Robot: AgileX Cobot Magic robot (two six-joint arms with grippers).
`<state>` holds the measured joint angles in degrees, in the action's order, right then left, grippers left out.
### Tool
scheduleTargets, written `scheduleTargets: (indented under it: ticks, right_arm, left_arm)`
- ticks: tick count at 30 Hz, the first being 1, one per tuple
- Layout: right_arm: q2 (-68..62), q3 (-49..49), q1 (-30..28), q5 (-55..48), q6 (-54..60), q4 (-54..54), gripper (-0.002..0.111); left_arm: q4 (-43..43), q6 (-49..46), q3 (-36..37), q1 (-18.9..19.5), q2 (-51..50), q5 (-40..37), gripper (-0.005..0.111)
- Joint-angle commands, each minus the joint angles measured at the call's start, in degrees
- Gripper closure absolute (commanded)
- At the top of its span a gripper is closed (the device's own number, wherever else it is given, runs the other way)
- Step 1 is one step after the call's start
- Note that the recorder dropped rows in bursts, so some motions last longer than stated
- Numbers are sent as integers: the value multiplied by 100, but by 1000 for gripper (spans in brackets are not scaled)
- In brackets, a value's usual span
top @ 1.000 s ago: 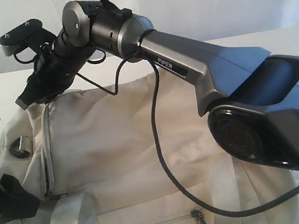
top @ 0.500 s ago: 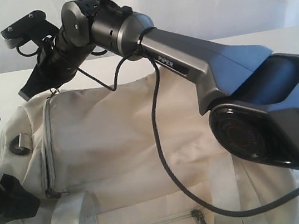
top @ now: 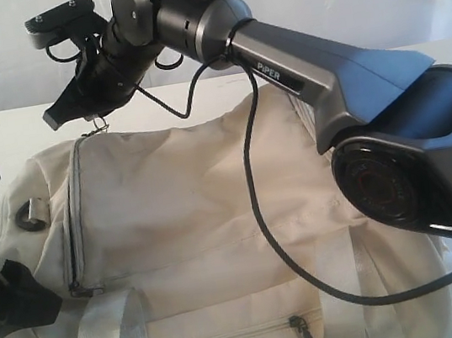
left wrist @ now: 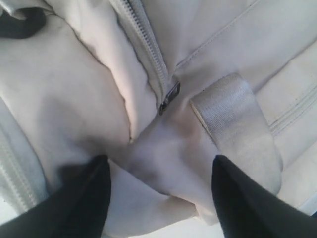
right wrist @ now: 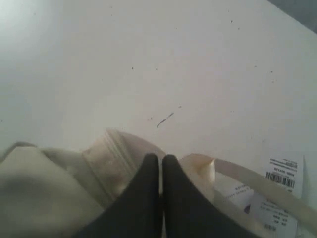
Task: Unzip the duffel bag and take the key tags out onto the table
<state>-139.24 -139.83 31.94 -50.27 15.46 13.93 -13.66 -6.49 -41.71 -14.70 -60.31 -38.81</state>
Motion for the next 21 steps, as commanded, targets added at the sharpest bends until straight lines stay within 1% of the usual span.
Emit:
scheduleTargets:
  ticks: [1,8,21]
  right_arm:
    - [198,-9,-60,-372,-39,-84,108]
    - [249,-9,-60,-871,-54,-170,108]
    - [249,-9,-60,-1193,-66,-389,108]
  left_arm:
    - [-47,-15,50,19,30,-11,43]
    - [-47,-15,50,19,30,-11,43]
    - [-94,-15,50,19,30,29,43]
